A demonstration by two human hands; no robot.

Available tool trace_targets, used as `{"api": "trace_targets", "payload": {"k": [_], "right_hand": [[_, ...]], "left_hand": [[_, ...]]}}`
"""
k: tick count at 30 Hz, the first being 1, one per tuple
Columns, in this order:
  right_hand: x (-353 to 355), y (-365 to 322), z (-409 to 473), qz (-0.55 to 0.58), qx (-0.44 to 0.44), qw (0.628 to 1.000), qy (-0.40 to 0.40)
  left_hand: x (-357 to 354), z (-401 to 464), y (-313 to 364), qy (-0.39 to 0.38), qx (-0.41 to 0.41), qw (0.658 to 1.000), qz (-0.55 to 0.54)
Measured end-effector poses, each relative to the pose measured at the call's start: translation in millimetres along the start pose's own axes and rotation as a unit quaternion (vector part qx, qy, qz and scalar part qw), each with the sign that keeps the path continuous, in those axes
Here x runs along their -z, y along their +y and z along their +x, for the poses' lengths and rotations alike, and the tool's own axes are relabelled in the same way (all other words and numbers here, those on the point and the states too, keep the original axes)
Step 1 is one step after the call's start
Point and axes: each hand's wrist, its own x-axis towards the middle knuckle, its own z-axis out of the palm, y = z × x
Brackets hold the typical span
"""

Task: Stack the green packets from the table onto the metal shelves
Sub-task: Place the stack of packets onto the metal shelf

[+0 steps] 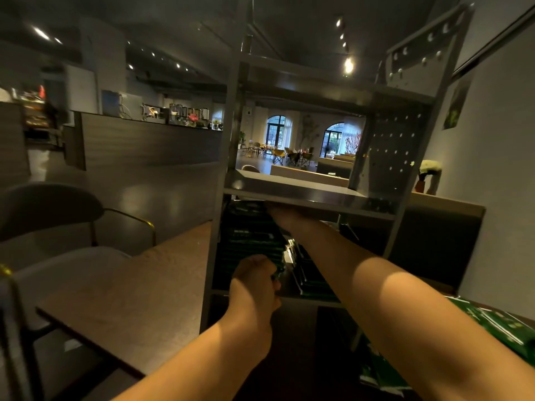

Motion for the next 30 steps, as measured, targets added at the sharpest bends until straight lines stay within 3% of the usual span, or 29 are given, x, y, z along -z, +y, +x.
{"api": "trace_targets", "payload": {"k": [2, 6, 12, 15, 20, 26, 30], "right_hand": [[-2, 1, 4, -0.076, -0.008, 0.997, -0.026], [-4, 10, 13, -0.198, 0.024, 0.980, 0.013], [6, 15, -3, -0.195, 0.095, 0.975, 0.052], [11, 23, -27, -0.250, 0.117, 0.960, 0.047], [30, 36, -94, -0.196, 0.117, 0.972, 0.049], [88, 65, -175, -0.086, 0.025, 0.994, 0.065], [125, 106, -215, -0.020, -0.035, 0.995, 0.089]], "left_hand": [[-1, 1, -2, -0.008, -0.016, 1.000, 0.004], [-5, 1, -4, -0.014, -0.034, 0.999, 0.019], [-7, 7, 0, 0.005, -0.061, 0.997, 0.041], [-12, 4, -5, 0.007, -0.078, 0.996, 0.042], [-32, -3, -26, -0.005, -0.148, 0.989, 0.021], [-74, -11, -63, -0.035, -0.157, 0.984, 0.079], [-104, -26, -95, -0.109, -0.205, 0.960, 0.153]]}}
